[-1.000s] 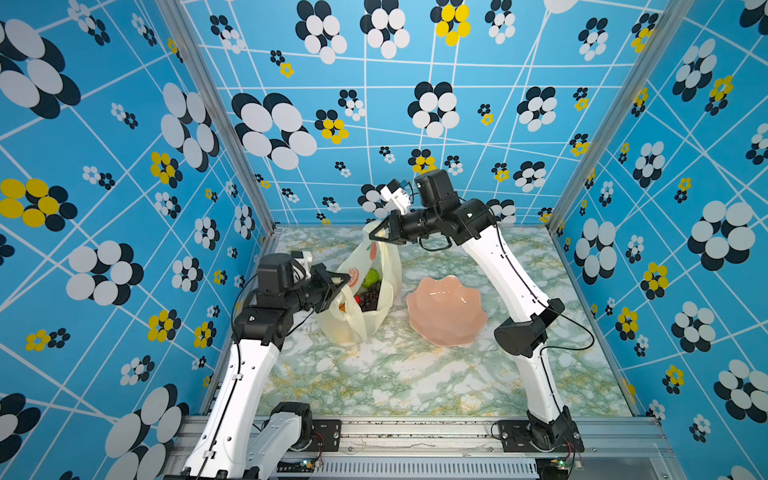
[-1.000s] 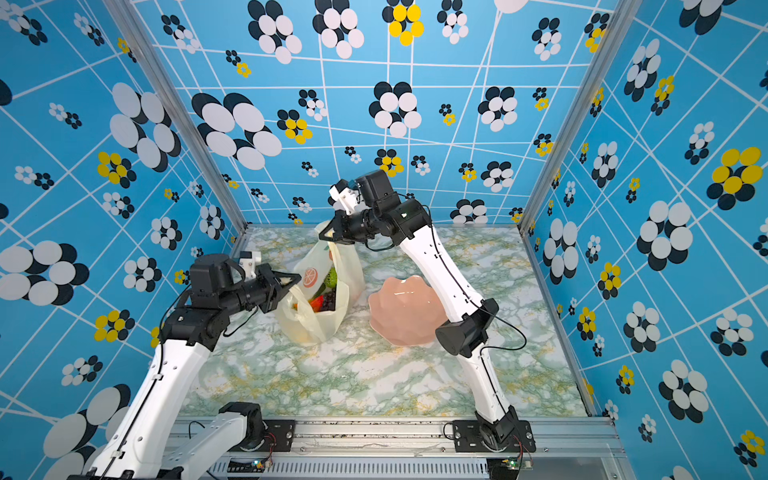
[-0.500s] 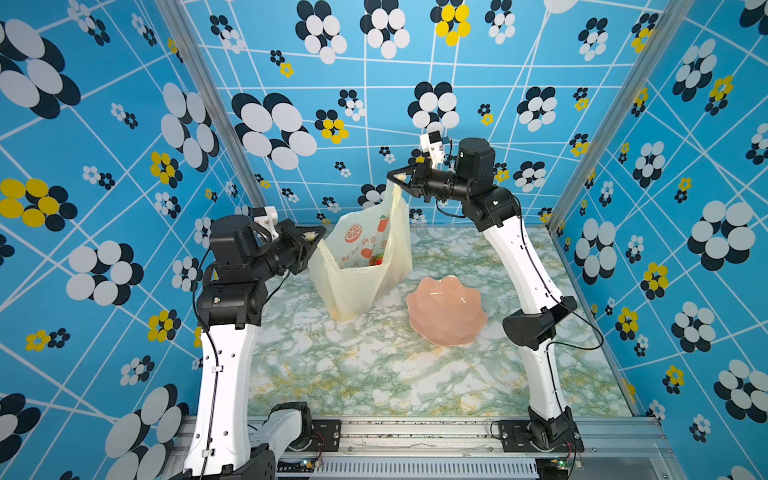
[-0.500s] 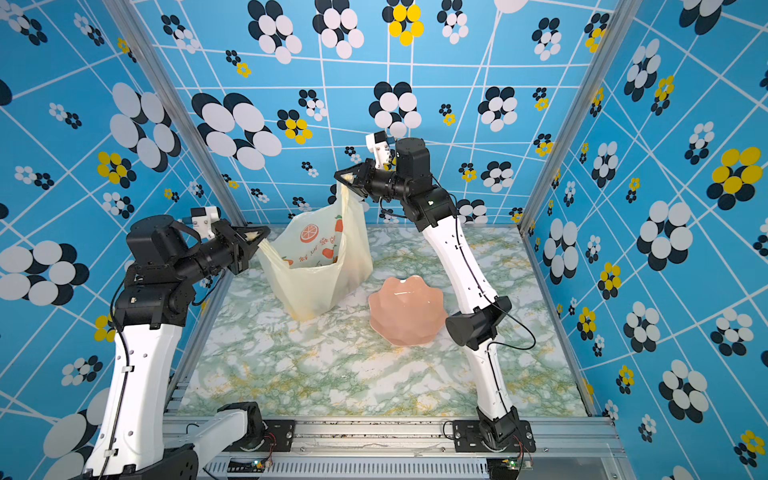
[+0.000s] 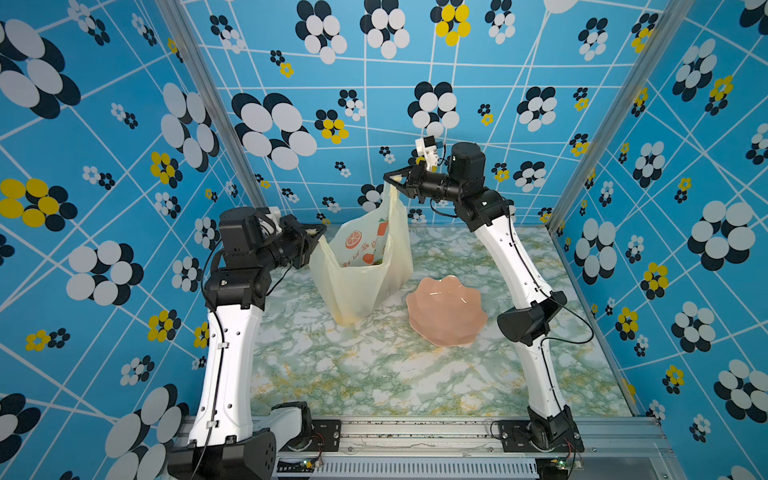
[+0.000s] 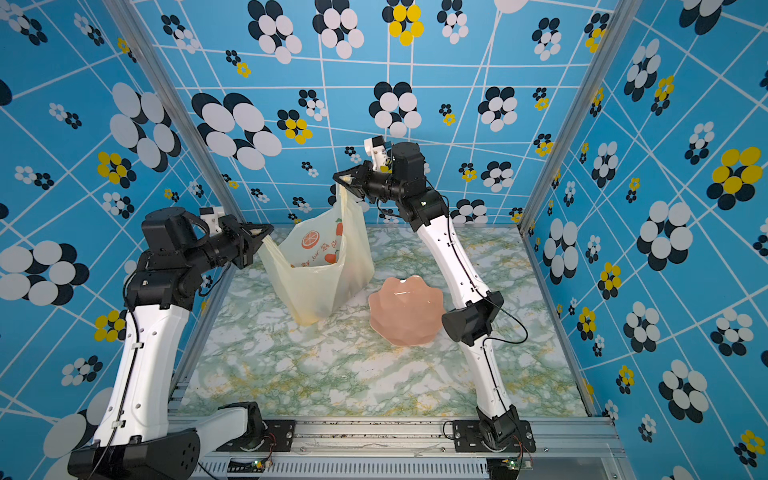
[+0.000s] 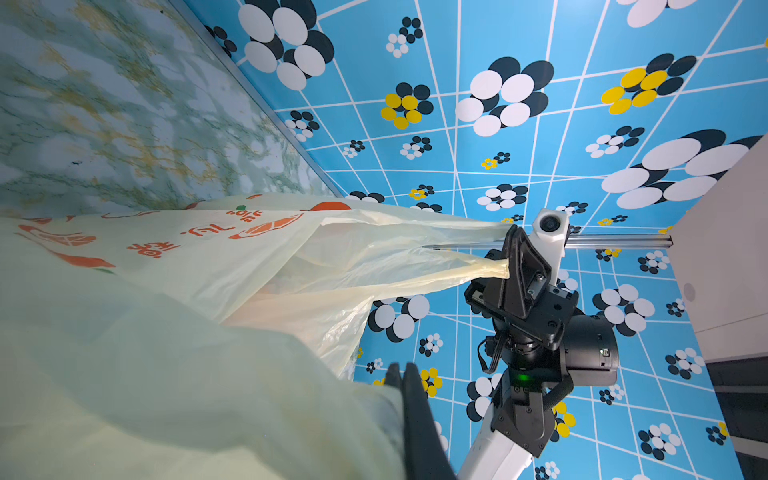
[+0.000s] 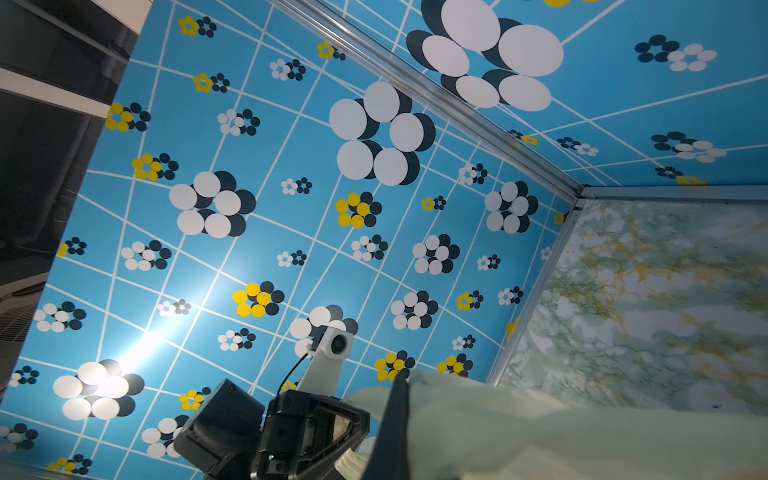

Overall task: Place the fruits into the plastic bag
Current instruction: 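Lift the bag upright by both handles with the left and right grippers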

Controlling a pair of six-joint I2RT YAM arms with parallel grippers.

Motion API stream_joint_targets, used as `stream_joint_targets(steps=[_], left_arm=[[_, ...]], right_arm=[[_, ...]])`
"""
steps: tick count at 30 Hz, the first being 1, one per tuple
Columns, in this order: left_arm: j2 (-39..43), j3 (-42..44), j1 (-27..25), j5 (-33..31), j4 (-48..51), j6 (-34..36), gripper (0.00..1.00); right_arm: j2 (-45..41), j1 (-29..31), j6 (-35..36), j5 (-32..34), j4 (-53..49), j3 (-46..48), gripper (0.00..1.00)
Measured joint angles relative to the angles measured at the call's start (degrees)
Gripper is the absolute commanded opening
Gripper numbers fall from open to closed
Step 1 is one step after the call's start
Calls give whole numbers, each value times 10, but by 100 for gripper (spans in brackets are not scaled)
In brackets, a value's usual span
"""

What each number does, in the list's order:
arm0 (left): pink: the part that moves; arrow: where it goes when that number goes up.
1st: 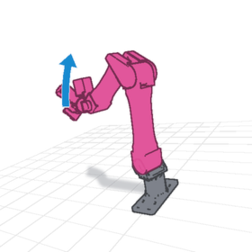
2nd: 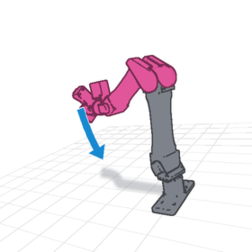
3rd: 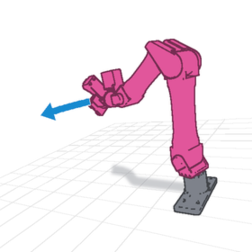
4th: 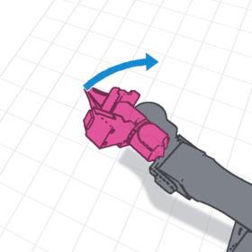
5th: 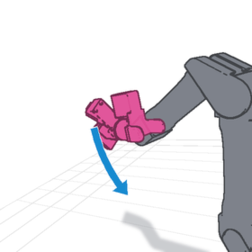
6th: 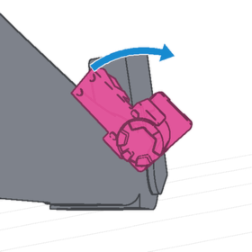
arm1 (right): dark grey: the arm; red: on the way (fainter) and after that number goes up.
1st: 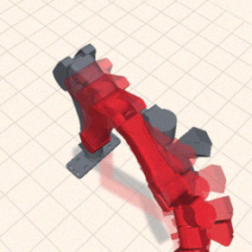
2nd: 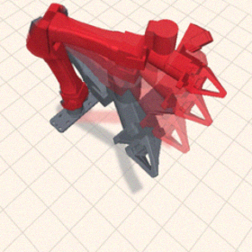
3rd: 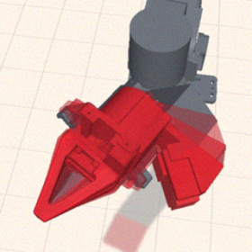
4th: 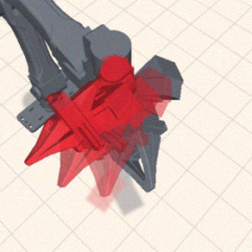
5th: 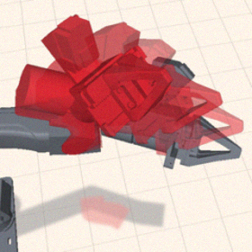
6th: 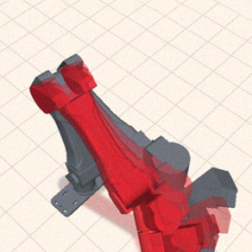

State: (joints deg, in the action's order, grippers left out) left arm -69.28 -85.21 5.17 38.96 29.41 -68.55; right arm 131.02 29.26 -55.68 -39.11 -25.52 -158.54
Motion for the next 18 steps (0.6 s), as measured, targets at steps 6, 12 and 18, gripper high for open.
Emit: stream_joint_targets(steps=[6, 12, 18], left_arm=[[-99, -81, -63, -32, -3, 7, 0], [-233, -191, -116, -52, -7, 19, 0], [-368, -300, -125, -53, -7, 23, 0]], right_arm=[[3, -12, 85, 17, -73, 0, 0], [20, -42, 116, 16, -86, 9, 0], [53, -81, 113, 9, -85, 17, 0]])
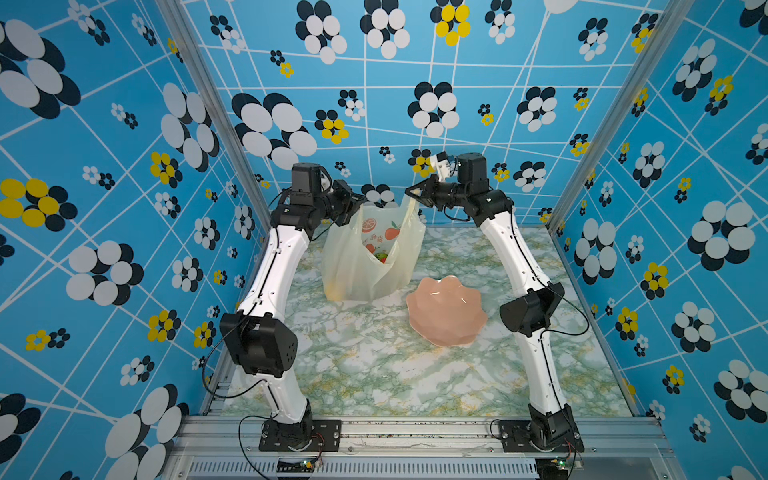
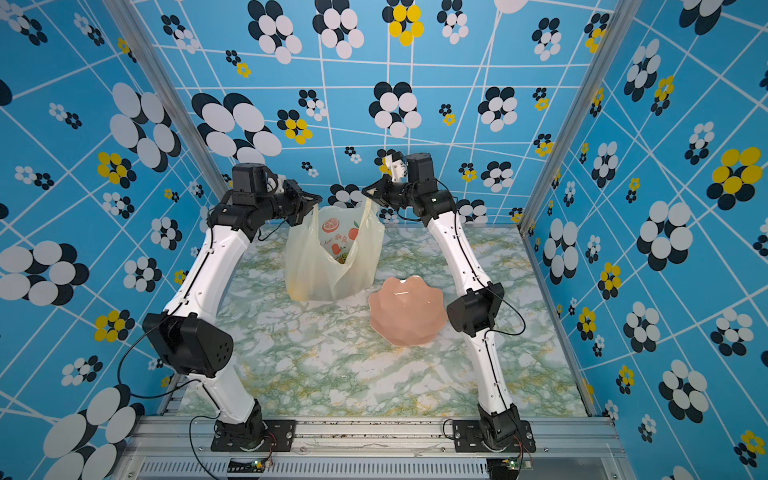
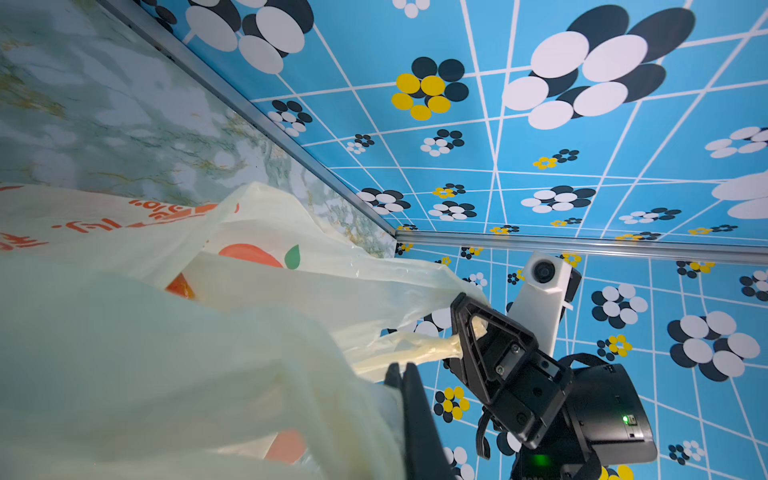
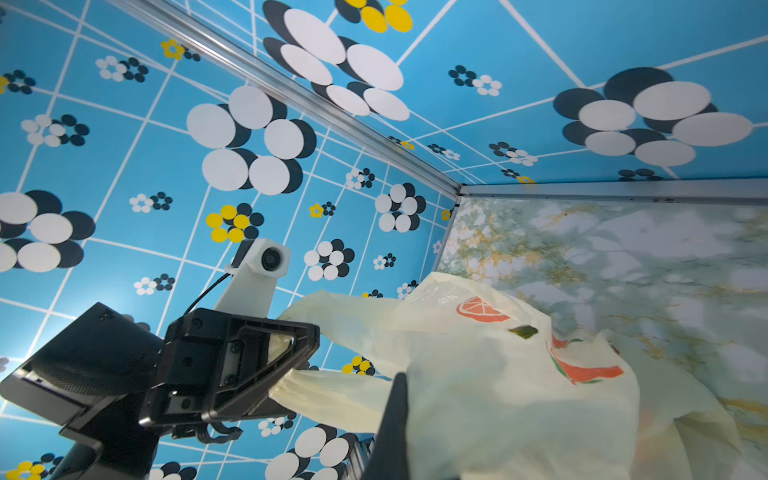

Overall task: Place the fruits into the plastic bag
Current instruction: 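Lift the bag upright by both handles with the left and right grippers, then lower the bag onto the table with both grippers holding the handles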

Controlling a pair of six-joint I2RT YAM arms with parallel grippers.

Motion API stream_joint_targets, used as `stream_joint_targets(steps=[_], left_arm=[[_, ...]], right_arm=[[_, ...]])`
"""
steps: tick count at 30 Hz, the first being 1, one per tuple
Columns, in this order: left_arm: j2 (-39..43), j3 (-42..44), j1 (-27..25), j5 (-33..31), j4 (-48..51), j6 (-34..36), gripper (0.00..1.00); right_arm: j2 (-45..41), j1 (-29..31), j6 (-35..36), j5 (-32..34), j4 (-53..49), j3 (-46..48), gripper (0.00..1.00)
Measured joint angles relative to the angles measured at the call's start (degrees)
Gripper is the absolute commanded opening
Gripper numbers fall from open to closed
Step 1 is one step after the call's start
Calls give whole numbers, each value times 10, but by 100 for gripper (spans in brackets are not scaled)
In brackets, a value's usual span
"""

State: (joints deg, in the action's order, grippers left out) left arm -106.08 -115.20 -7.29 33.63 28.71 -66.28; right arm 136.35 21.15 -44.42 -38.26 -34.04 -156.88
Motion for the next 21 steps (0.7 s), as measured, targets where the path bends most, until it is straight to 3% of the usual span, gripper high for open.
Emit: stream_joint_targets(steps=[6, 11, 21], left_arm=[[-82, -77, -6, 13, -4, -7, 0], [-81, -83, -2, 28, -10, -6, 0], [-19, 42, 23, 61, -115, -33, 0]], right_arm=[[3, -33, -37, -1, 21, -2, 0], [3, -34, -69, -1, 40, -31, 0], [-17, -34, -37, 5, 13, -33, 0]])
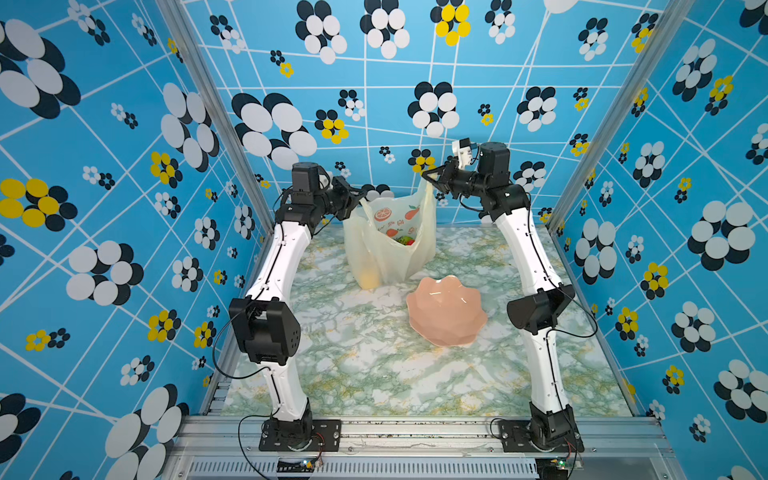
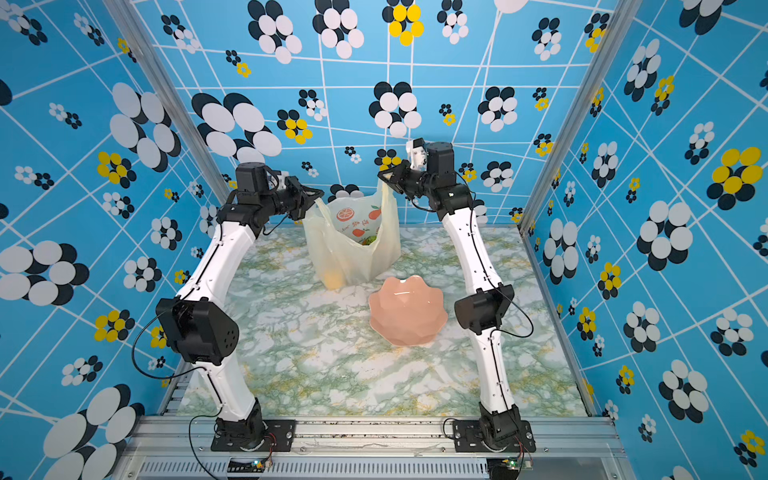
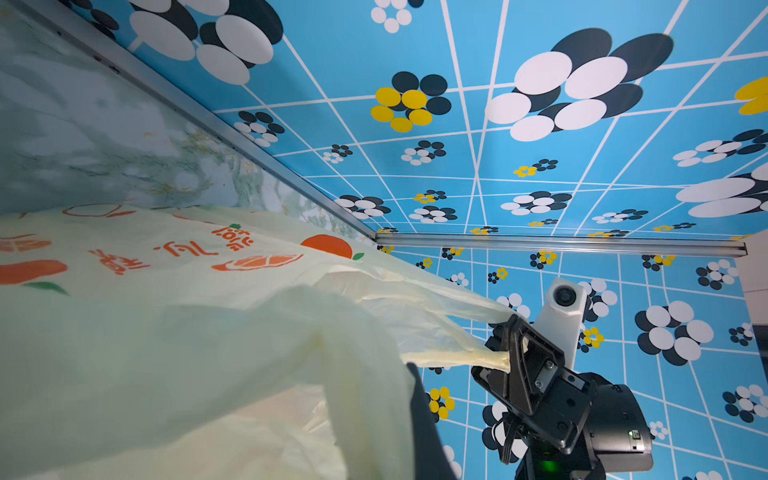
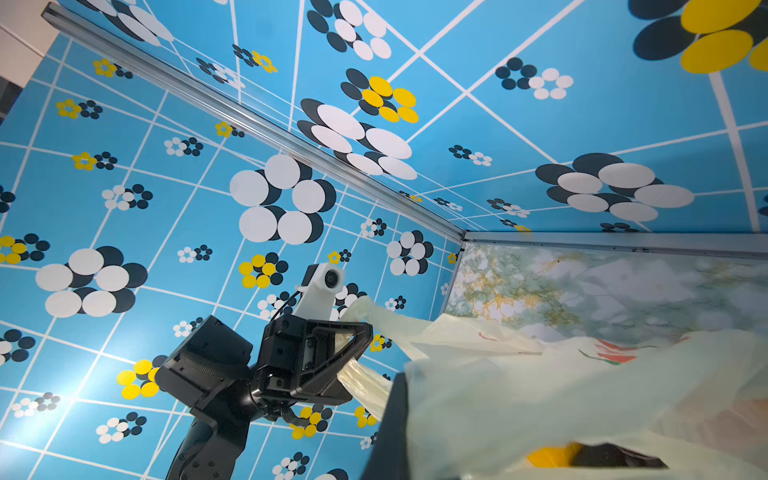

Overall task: Place the fruits into the plastic bag
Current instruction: 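Lower the bag onto the table with both grippers holding the handles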

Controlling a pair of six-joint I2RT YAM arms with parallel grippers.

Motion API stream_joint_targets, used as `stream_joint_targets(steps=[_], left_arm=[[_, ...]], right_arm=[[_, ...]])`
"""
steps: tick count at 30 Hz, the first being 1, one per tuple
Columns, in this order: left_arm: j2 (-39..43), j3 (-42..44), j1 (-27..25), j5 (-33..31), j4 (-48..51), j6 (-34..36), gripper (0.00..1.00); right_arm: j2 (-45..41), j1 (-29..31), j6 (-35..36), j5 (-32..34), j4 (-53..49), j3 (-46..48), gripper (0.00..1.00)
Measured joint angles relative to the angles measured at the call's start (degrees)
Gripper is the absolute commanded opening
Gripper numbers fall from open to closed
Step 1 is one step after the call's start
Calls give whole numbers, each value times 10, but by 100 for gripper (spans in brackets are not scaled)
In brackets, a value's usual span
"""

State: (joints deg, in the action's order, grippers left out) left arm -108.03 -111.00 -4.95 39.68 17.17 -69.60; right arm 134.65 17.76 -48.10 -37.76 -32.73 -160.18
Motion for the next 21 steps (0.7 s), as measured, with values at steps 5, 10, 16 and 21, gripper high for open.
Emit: stream_joint_targets(steps=[5, 10, 16, 21], left_arm=[[6, 23, 0, 15, -13, -12, 0], [34, 47, -1, 27, -25, -18, 0], [61, 64, -6, 34, -35, -24, 0], [64, 64, -7, 35, -39, -29, 0]], right_arm=[[-9, 1, 27, 5, -43, 2, 0], [-38, 4, 57, 22, -82, 26, 0], [-74, 6, 74, 32, -101, 53, 0], [-86, 7, 88, 41, -116, 59, 1]])
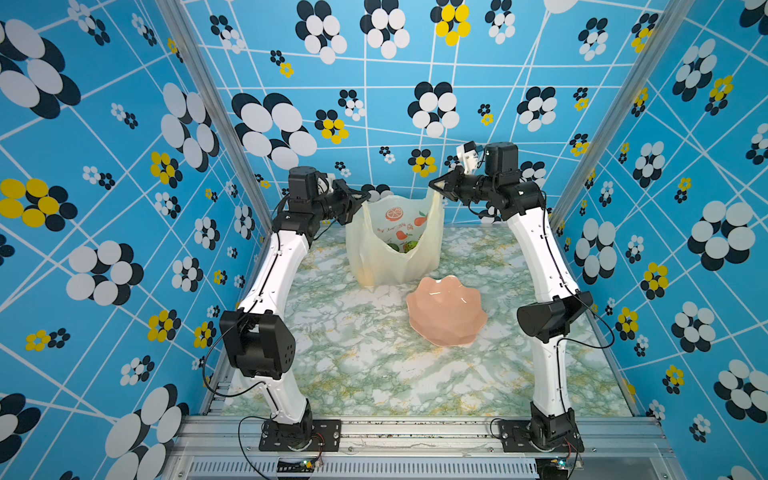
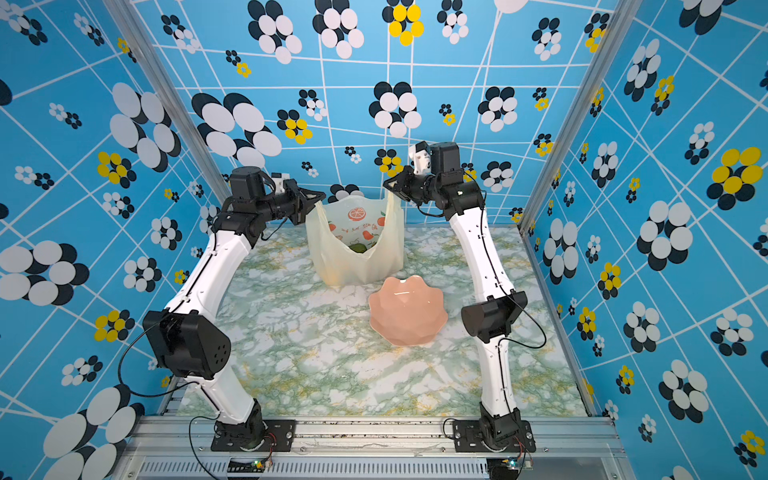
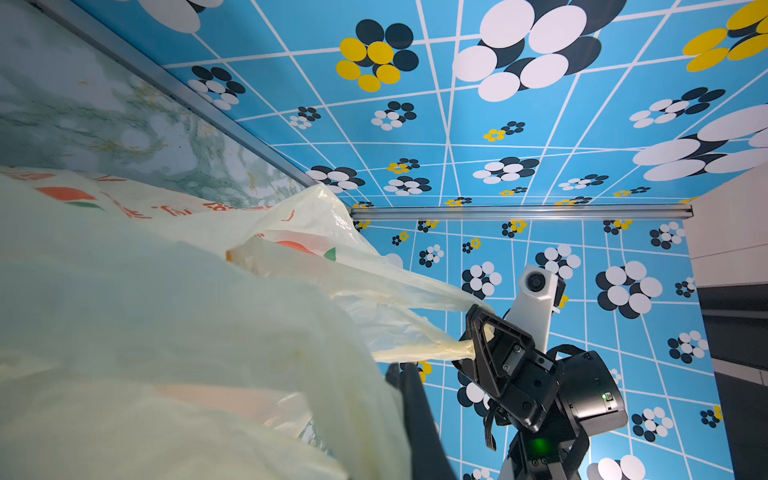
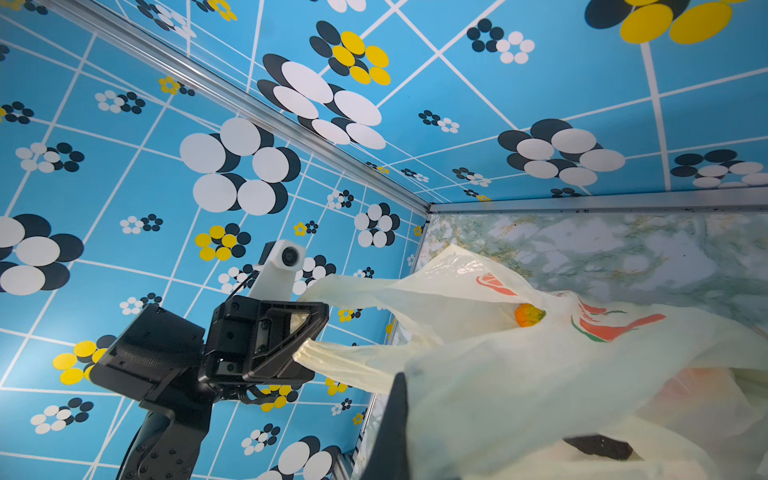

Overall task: Place the fruits into the plastic bag
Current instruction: 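Lower the bag onto the table with both grippers holding the handles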

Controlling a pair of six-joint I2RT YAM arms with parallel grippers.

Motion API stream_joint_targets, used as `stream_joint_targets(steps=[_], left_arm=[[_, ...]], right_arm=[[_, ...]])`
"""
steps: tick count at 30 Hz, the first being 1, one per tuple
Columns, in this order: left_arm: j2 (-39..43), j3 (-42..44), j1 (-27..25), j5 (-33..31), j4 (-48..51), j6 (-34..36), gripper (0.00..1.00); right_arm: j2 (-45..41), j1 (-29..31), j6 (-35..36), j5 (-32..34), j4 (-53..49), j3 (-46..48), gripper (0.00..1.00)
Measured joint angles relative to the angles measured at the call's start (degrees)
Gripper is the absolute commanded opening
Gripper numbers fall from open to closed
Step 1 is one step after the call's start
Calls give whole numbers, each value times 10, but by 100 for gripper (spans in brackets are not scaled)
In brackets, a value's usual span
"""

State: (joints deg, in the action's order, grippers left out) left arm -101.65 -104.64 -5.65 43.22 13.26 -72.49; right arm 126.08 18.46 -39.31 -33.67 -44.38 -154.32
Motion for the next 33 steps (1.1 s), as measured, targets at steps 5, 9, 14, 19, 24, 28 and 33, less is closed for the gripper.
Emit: stream_joint_targets(steps=[5, 9, 14, 19, 24, 28, 33], left_arm=[[0, 0, -3, 1, 0, 0, 5], [1, 5, -10, 2, 0, 0, 11], [6, 12, -15, 3, 3, 1, 19], [13, 14, -15, 3, 9, 3, 24], [25, 14, -15, 3, 22, 6, 27], [30, 14, -15, 3, 31, 12, 32], [31, 14, -15, 3, 41, 19, 35]], right_arm=[[-9, 1, 14, 2, -22, 0, 7], [-11, 2, 28, 2, -40, 0, 10], [-12, 2, 47, 3, -61, 0, 18], [-16, 2, 59, 3, -77, 0, 21], [-23, 2, 59, 3, -77, 0, 22], [-31, 2, 59, 4, -77, 0, 23], [-41, 2, 62, 3, -77, 14, 29]])
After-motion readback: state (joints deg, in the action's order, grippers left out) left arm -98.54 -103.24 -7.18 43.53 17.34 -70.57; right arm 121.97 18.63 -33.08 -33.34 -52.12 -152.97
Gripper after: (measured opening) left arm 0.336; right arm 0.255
